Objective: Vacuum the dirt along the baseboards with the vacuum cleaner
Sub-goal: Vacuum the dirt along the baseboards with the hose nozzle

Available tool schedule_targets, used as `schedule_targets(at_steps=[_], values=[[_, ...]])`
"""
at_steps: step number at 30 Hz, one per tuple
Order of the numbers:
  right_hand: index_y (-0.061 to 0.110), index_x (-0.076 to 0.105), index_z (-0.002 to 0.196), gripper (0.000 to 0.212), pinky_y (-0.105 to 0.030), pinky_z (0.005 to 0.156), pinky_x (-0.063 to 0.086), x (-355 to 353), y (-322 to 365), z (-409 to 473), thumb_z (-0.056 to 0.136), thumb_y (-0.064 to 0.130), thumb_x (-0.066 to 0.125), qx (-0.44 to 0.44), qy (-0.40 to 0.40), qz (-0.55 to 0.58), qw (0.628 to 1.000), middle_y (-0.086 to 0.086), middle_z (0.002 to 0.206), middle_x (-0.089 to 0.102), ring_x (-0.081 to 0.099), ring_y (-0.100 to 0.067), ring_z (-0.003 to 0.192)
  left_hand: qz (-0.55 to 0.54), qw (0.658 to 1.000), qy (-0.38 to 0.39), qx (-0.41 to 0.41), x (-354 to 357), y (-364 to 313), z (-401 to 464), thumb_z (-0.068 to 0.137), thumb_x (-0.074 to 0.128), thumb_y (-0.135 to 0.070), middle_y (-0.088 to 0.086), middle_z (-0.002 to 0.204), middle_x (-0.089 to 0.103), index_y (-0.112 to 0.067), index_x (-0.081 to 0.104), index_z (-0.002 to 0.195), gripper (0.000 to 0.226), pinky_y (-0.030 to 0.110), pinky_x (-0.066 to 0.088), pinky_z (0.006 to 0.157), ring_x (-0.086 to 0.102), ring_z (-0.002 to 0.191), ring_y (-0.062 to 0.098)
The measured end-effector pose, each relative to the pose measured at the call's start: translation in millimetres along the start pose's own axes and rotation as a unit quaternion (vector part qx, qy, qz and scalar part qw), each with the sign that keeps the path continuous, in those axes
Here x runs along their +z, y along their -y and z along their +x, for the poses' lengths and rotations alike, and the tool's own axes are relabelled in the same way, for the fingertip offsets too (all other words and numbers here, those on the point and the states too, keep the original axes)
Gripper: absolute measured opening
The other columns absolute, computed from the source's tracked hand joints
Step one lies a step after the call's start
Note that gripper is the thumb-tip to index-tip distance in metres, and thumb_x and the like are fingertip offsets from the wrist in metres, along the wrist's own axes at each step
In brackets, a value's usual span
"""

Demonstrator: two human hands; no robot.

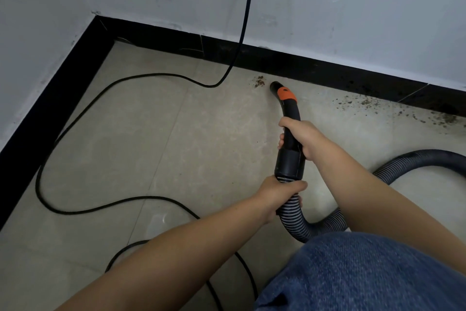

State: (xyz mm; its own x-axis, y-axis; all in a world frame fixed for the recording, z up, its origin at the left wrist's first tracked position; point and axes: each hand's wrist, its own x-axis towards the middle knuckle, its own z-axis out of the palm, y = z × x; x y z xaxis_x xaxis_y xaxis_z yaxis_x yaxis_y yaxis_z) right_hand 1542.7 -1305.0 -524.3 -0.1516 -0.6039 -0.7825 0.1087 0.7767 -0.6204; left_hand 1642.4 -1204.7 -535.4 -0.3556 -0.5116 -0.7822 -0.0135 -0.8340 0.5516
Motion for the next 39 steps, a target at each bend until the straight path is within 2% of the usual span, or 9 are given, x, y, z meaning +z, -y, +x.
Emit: schedule_targets(at_steps=[6, 13, 20, 28, 36, 39], values=[[0.006, 0.05, 0.091, 0.014, -0.029, 0.051, 0.053, 6, -2, 1, 0.087, 0.013, 0.061, -0.005, 0.013, -0.033, 0.999, -0.009, 0.061, 0.054, 0.053, -0.018, 0.041, -0.019, 1.0, -0.019, 0.002, 1, 6, 0, 0.085, 0.067, -0.013, 0.008, 0.066, 0.059, -0.012, 0.054, 0.086, 0.013, 0.019, 0.05, 0.048, 0.058, 0.046, 0.012], [0.005, 0.051, 0.095, 0.014, -0.029, 0.051, 0.052, 17, 9, 7, 0.087, 0.012, 0.06, -0.011, 0.01, -0.016, 1.0, -0.009, 0.065, 0.054, 0.053, -0.019, 0.046, -0.021, 1.0, -0.022, 0.005, -11, -7, 5, 0.085, 0.067, -0.013, 0.008, 0.067, 0.058, -0.011, 0.054, 0.089, 0.014, 0.022, 0.051, 0.05, 0.058, 0.05, 0.015], [0.005, 0.05, 0.104, 0.023, -0.031, 0.055, 0.056, 25, 23, 14, 0.087, 0.013, 0.061, -0.016, 0.016, -0.036, 0.999, -0.009, 0.065, 0.056, 0.055, -0.018, 0.045, -0.036, 0.999, -0.03, 0.014, -15, -21, 7, 0.086, 0.067, -0.013, 0.008, 0.067, 0.058, -0.009, 0.054, 0.095, 0.016, 0.019, 0.05, 0.045, 0.057, 0.049, 0.014], [0.003, 0.051, 0.102, 0.02, -0.031, 0.053, 0.053, 30, 8, 9, 0.087, 0.012, 0.061, -0.013, 0.027, -0.079, 0.996, -0.01, 0.062, 0.055, 0.054, -0.019, 0.044, -0.058, 0.998, -0.029, -0.005, -10, -2, -2, 0.086, 0.068, -0.015, 0.01, 0.072, 0.06, -0.011, 0.054, 0.091, 0.015, 0.019, 0.05, 0.045, 0.058, 0.052, 0.015], [0.006, 0.051, 0.096, 0.014, -0.032, 0.058, 0.055, 44, 29, 14, 0.088, 0.013, 0.06, -0.029, 0.008, -0.012, 0.999, -0.009, 0.065, 0.055, 0.054, -0.019, 0.048, -0.017, 0.999, -0.028, 0.025, -36, -35, 0, 0.088, 0.065, -0.013, 0.009, 0.067, 0.057, -0.01, 0.053, 0.088, 0.012, 0.02, 0.049, 0.043, 0.057, 0.044, 0.013], [0.006, 0.052, 0.095, 0.013, -0.033, 0.059, 0.054, 42, 22, 13, 0.088, 0.013, 0.06, -0.023, -0.007, 0.011, 1.0, -0.009, 0.065, 0.056, 0.055, -0.02, 0.05, 0.021, 1.0, -0.007, 0.007, -42, -34, -1, 0.088, 0.065, -0.013, 0.008, 0.066, 0.057, -0.011, 0.053, 0.09, 0.012, 0.02, 0.05, 0.044, 0.058, 0.046, 0.014]])
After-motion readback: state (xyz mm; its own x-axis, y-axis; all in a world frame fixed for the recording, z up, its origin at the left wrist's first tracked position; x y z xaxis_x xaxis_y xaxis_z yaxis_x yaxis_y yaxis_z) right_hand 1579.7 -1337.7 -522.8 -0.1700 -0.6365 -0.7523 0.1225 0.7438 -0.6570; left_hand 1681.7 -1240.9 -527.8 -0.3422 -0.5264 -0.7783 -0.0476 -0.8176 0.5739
